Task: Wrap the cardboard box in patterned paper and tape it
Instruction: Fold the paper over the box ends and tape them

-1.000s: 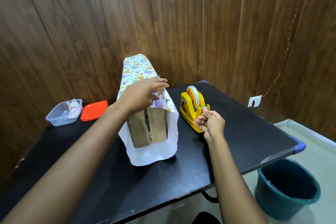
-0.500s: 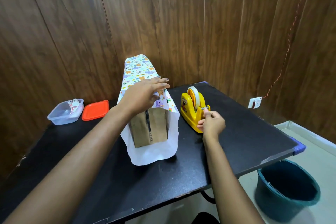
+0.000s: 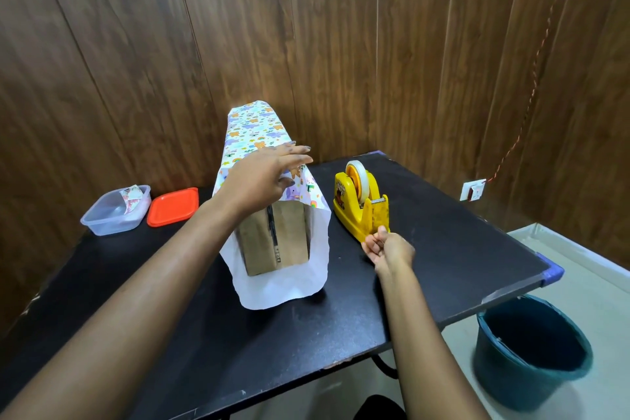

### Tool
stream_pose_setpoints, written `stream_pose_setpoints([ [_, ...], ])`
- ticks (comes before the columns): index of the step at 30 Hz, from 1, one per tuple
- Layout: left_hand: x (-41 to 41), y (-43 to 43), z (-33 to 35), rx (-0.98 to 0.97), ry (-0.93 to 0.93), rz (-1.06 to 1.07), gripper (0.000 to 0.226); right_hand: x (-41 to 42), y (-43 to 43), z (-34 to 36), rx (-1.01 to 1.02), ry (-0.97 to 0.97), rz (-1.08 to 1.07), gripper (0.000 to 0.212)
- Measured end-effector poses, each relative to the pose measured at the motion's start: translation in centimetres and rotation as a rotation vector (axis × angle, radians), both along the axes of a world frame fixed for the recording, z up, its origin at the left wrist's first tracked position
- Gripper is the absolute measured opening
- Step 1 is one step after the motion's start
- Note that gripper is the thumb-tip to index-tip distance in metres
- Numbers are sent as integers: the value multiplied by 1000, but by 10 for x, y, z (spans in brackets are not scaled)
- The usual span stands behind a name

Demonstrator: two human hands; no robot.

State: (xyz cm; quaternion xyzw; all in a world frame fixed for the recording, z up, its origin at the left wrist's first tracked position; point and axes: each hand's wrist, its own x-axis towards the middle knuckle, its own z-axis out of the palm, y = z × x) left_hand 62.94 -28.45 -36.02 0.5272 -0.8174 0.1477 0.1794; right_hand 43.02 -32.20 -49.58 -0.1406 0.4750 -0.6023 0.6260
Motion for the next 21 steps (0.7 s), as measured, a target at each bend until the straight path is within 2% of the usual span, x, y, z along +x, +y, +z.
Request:
stream_pose_setpoints([
  [3,0,0,2,-8,1,-12,51,-1,6,5,-144,84,52,23],
  [6,5,4,4,52,-53,1,63,2,16,36,-295,170,121,18],
  [12,46,27,13,120,-111,335,73,24,54,95,-718,189,304,16],
  [14,58,35,12,144,-49,404,72,41,66,106,-816,209,391,14],
  [17,62,38,4,137,57,438,70,74,74,101,-841,302,517,16],
  [21,63,34,-4,91,109,436,71,114,65,66,-741,488,578,17],
])
